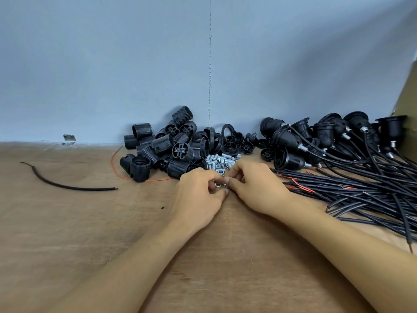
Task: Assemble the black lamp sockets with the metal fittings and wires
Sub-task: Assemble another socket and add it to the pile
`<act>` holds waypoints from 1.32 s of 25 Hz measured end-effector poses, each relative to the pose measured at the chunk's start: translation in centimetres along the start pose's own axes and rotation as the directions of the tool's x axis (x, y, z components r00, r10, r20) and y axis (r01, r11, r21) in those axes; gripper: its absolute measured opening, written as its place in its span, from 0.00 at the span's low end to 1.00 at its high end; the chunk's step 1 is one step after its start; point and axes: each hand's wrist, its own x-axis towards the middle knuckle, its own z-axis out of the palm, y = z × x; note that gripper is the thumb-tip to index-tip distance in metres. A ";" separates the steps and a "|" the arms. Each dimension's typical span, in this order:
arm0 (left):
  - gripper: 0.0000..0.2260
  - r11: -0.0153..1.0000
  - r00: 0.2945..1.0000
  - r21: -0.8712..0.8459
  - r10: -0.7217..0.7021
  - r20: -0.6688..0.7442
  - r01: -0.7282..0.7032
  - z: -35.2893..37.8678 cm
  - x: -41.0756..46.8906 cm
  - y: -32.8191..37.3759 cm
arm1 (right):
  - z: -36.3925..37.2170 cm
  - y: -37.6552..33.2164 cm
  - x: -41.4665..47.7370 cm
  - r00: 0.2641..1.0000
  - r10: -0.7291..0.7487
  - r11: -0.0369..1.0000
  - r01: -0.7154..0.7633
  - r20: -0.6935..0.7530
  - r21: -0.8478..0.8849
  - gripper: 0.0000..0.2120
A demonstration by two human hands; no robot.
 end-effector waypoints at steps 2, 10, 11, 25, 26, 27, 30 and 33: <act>0.07 1.000 1.000 0.011 0.011 0.002 -0.011 0.0 -0.1 0.0 | 0.0 0.0 0.1 1.000 -0.014 1.000 0.014 -0.026 -0.004 0.06; 0.05 1.000 0.999 0.009 -0.006 -0.032 0.007 0.3 0.2 -0.4 | -1.8 1.0 0.7 0.990 -0.006 0.999 0.013 0.142 -0.048 0.05; 0.05 1.000 0.999 0.005 0.001 -0.032 -0.001 0.3 0.2 -0.4 | -1.8 1.0 0.7 0.992 -0.016 0.999 0.021 0.121 -0.041 0.04; 0.07 0.999 1.000 0.029 0.015 0.014 -0.016 0.2 0.2 -0.6 | -2.2 1.0 0.5 0.975 -0.207 0.971 0.195 0.083 0.136 0.06; 0.07 1.000 1.000 0.026 0.011 0.013 -0.011 0.2 0.2 -0.6 | -2.2 1.0 0.5 0.975 -0.212 0.970 0.201 0.073 0.137 0.05; 0.06 1.000 1.000 0.020 0.005 0.010 -0.005 0.2 0.2 -0.5 | -2.1 1.1 0.5 0.974 -0.219 0.968 0.209 0.063 0.136 0.05; 0.05 1.000 1.000 -0.007 -0.018 0.005 0.018 0.1 0.2 -0.4 | -1.8 1.0 0.3 0.971 -0.233 0.963 0.224 0.051 0.152 0.05; 0.05 1.000 1.000 -0.015 -0.016 0.011 0.016 -0.1 0.2 -0.2 | -1.9 0.9 0.3 0.955 -0.285 0.956 0.277 0.078 0.094 0.05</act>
